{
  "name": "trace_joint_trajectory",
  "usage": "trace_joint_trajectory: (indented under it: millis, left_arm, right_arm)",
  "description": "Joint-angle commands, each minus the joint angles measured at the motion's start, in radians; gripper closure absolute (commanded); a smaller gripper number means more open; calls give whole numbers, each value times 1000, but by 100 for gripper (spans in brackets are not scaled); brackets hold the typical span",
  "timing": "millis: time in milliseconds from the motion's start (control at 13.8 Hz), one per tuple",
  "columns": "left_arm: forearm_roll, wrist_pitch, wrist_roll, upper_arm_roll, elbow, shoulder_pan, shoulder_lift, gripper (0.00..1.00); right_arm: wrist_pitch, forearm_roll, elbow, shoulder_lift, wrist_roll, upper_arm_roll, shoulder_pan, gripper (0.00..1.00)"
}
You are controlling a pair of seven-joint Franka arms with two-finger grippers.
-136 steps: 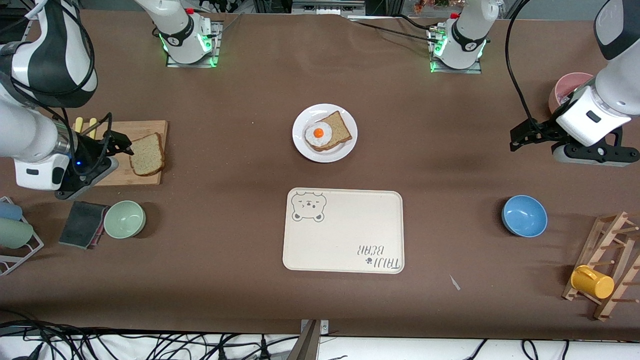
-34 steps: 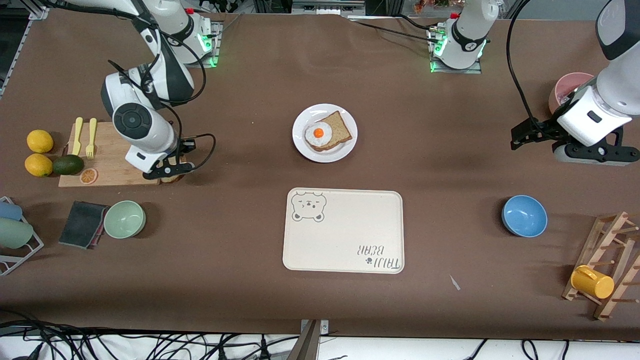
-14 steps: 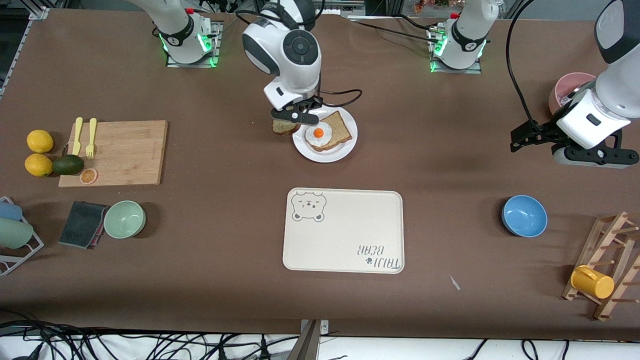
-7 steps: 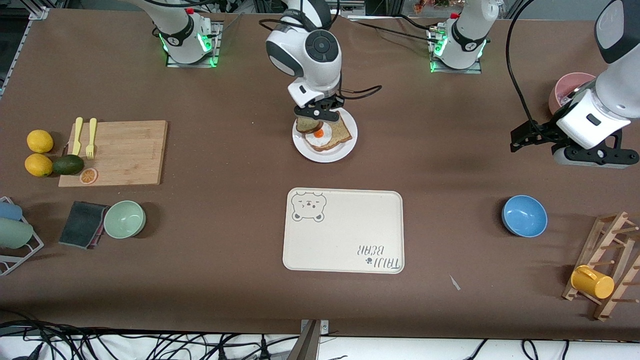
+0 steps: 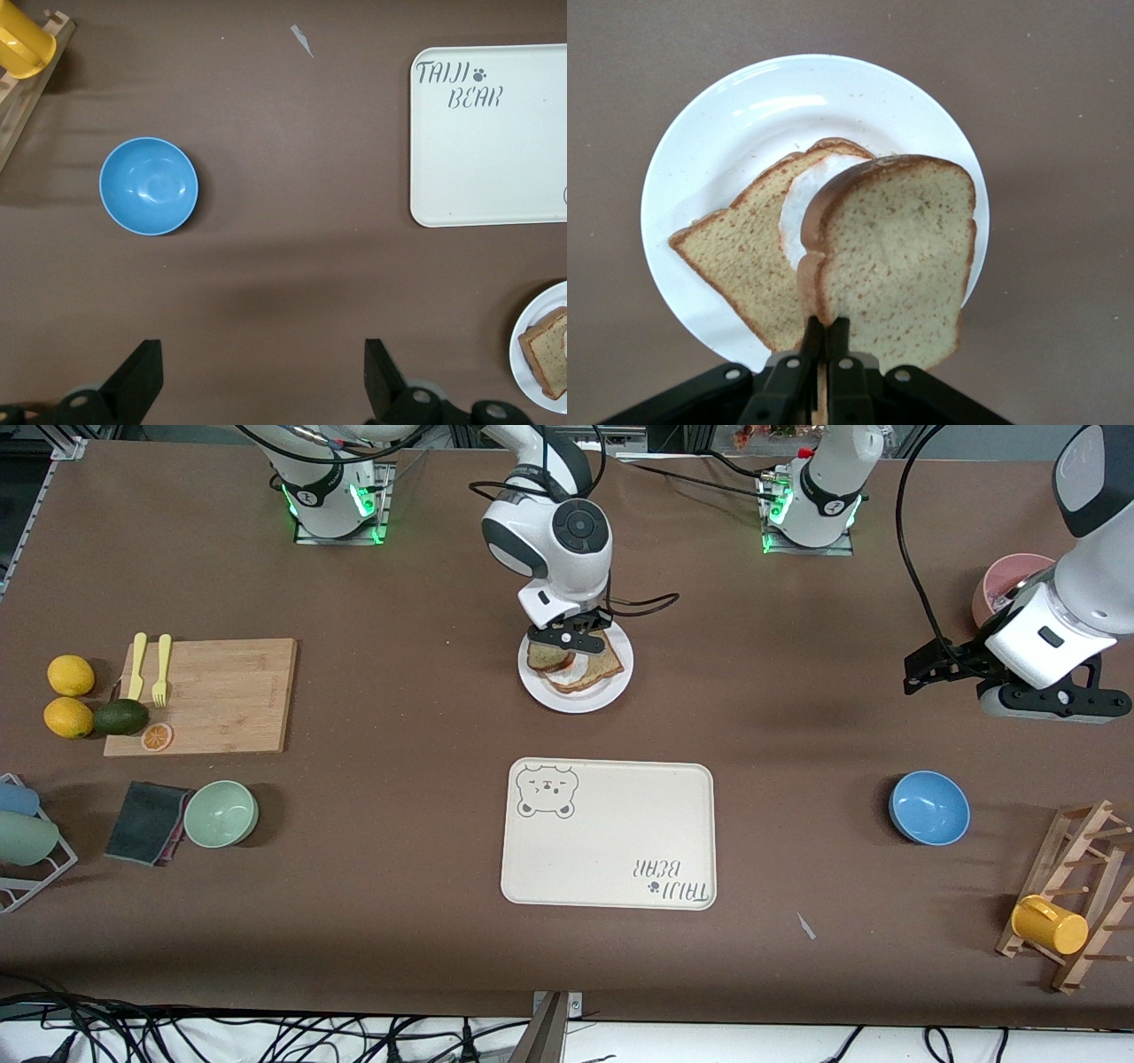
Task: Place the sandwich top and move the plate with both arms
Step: 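Lower the bread onto the egg toast and open the right gripper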
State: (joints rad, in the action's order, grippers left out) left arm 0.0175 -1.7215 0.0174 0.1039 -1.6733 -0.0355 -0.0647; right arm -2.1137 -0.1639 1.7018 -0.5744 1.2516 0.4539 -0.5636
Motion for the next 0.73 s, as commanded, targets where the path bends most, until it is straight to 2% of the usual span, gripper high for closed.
trace_joint_trajectory:
  millis: [0,580,653]
  left_arm:
    - [-18,8,9,5,23,0,-9,0]
    - [-18,8,9,5,24,5,-9,0]
    - [-18,8,7,5,23,5,-9,0]
  right_arm:
    - [-26,-25,-34,-39,26,-9,-12,100]
    - [-32,-42,-117,-111,28,-26,-12,100]
    - [-32,-46,-117,-114,26,-27,-12,97]
